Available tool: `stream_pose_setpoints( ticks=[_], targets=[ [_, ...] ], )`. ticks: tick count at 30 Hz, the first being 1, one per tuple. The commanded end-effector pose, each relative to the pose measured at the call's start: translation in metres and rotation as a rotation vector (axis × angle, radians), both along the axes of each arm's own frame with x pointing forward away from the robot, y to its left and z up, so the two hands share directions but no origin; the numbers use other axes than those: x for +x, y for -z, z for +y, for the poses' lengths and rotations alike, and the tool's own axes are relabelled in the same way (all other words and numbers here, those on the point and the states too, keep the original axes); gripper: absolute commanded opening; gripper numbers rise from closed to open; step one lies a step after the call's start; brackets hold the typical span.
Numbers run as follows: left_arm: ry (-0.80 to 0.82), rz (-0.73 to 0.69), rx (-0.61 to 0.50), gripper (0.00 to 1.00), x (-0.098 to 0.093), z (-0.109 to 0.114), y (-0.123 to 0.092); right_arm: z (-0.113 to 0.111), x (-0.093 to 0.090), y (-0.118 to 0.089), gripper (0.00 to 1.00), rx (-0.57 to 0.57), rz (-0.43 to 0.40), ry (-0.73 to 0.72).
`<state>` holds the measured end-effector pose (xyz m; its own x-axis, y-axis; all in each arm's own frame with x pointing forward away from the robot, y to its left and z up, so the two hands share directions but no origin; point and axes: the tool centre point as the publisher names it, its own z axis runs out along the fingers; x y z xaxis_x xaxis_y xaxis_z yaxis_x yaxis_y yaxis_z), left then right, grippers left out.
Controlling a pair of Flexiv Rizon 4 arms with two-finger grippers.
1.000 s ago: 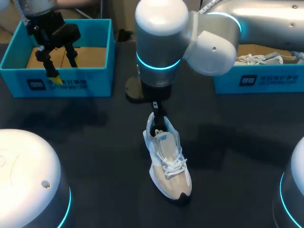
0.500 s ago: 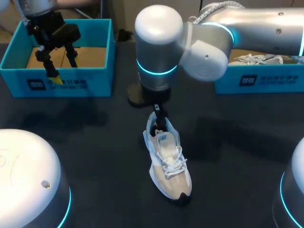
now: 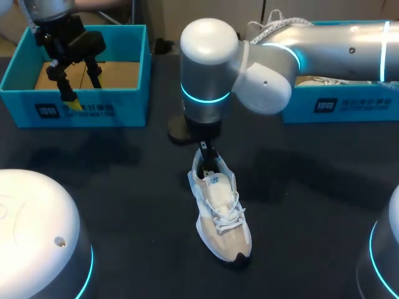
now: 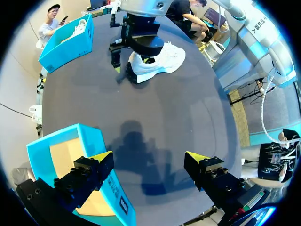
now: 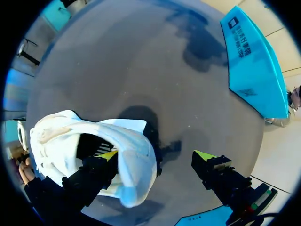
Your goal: Take the shoe out of the shoebox, open the shoe tongue, remove and reinsert the insole, then place the shoe into the shoebox
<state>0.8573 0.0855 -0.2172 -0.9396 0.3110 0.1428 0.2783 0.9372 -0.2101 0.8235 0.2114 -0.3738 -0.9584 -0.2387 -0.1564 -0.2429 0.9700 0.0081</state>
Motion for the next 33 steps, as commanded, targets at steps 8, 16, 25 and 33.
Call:
stream_pose_setpoints(
  ticks=[8,16,25,33],
  targets=[
    [0.000,-0.001,0.001,1.00,-0.001,0.001,0.000,-0.003,0.003,0.017,0.87,-0.019,0.013,0.027],
    [0.000,-0.001,0.001,1.00,-0.001,0.001,0.000,-0.003,0.006,0.021,0.00,-0.019,0.013,0.038],
    [0.000,-0.001,0.001,1.00,-0.001,0.001,0.000,-0.007,0.001,0.007,0.00,-0.017,-0.009,0.077],
    [0.000,-0.001,0.001,1.00,-0.001,0.001,0.000,-0.019,-0.002,-0.035,0.00,-0.014,-0.036,0.109]
  ],
)
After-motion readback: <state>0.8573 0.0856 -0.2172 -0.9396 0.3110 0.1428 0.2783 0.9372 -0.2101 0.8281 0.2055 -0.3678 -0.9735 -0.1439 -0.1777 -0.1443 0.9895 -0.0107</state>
